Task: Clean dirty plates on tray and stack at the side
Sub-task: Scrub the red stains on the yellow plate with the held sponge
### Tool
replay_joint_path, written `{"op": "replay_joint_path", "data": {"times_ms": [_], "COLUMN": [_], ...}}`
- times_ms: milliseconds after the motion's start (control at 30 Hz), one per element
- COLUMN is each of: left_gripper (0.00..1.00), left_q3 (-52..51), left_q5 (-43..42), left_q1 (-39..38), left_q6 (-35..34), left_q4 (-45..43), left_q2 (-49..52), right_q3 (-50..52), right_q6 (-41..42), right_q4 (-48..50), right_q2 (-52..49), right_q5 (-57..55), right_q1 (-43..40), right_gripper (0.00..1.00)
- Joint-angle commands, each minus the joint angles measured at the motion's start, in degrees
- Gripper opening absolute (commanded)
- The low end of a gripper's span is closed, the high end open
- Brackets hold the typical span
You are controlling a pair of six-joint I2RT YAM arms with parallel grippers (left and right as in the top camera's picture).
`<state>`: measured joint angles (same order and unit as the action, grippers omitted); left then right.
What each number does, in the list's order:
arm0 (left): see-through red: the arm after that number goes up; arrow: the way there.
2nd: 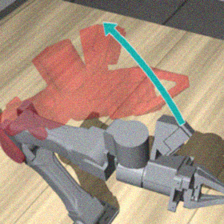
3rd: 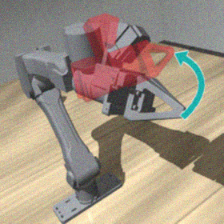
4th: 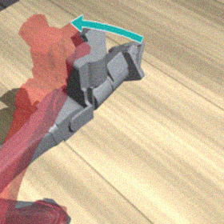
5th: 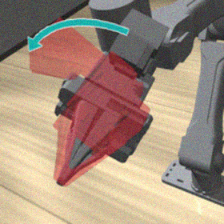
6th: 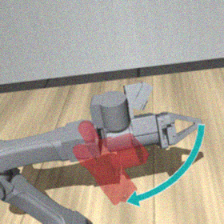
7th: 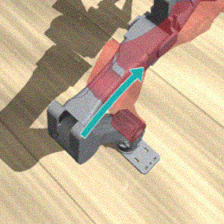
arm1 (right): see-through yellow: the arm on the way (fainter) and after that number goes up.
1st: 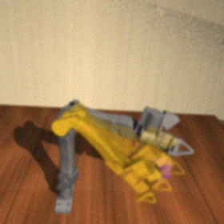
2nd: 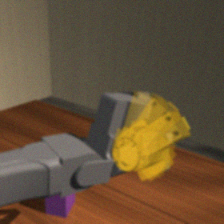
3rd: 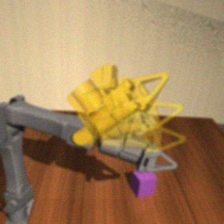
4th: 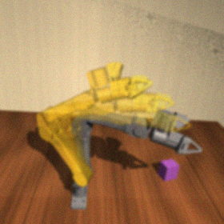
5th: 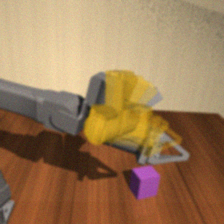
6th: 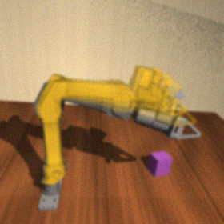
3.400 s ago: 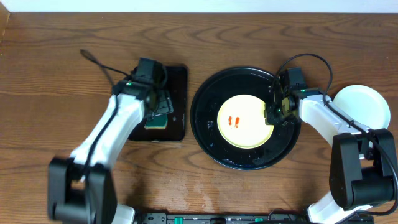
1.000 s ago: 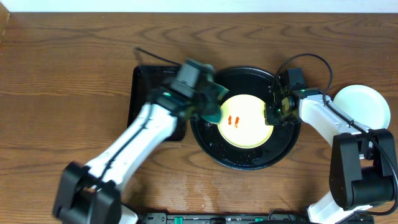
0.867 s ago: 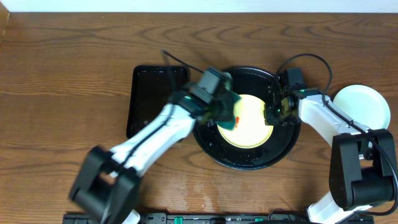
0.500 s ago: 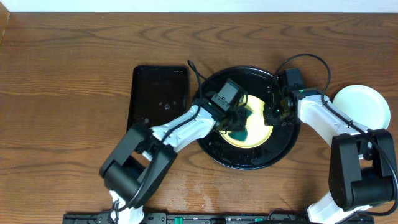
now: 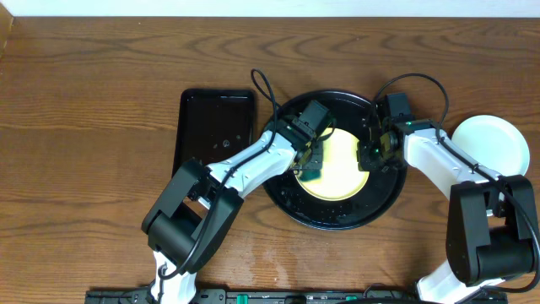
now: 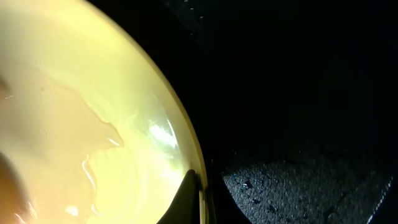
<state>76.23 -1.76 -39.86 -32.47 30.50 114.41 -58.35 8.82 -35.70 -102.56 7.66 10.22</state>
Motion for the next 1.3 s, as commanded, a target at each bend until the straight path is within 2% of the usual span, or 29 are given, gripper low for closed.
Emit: {"op": "replay_joint_path", "data": {"times_ms": [0,100,167,233,433,533,600,867,967,1267], "left_gripper": [0.08,0.07,0.08,0.08,0.07,0.08,0.08,0.08,0.07,0.08], "left_q3": [0.0,1.5,1.5,1.5,1.5,1.5,1.5,1.5,1.5,2.1], "left_q5": [21.9,22.1,18.6,11.7,-17.3,-26.6,-29.3,-28.1,-19.8,12.5], "left_q1": [2.3,1.8,1.5,1.5,0.8,-0.7,-2.1,-4.4,-2.3,6.2], "left_q6": [2.0,2.4,2.3,0.8,-3.6,-3.9,-4.3,-2.5,-2.5,-2.5], "left_q4": [4.9,6.1,5.3,4.2,-4.6,-9.4,-11.0,-8.7,-5.1,5.1], "left_q2": [4.1,4.1,4.1,4.5,7.1,8.0,8.0,8.0,7.7,6.7], "right_q3": [1.1,1.1,1.1,1.1,1.1,1.1,1.1,1.1,1.1,1.1], "right_q6": [0.3,0.3,0.3,0.3,0.3,0.3,0.3,0.3,0.3,0.3], "right_q4": [-0.7,-0.9,-0.9,-1.0,-1.0,-1.0,-0.9,-1.0,-0.9,-0.9], "right_q2": [-1.0,-1.0,-1.0,-1.0,-1.0,-1.0,-1.0,-1.0,-1.0,-1.0], "right_q5": [0.0,-0.3,-0.8,-1.3,-1.5,-1.5,-1.5,-1.4,-1.4,-1.5], "right_q1": [1.5,1.5,1.5,1.5,1.5,1.5,1.5,1.5,1.5,1.5], "right_gripper": [0.01,0.01,0.01,0.01,0.01,0.01,0.01,0.01,0.01,0.01]}}
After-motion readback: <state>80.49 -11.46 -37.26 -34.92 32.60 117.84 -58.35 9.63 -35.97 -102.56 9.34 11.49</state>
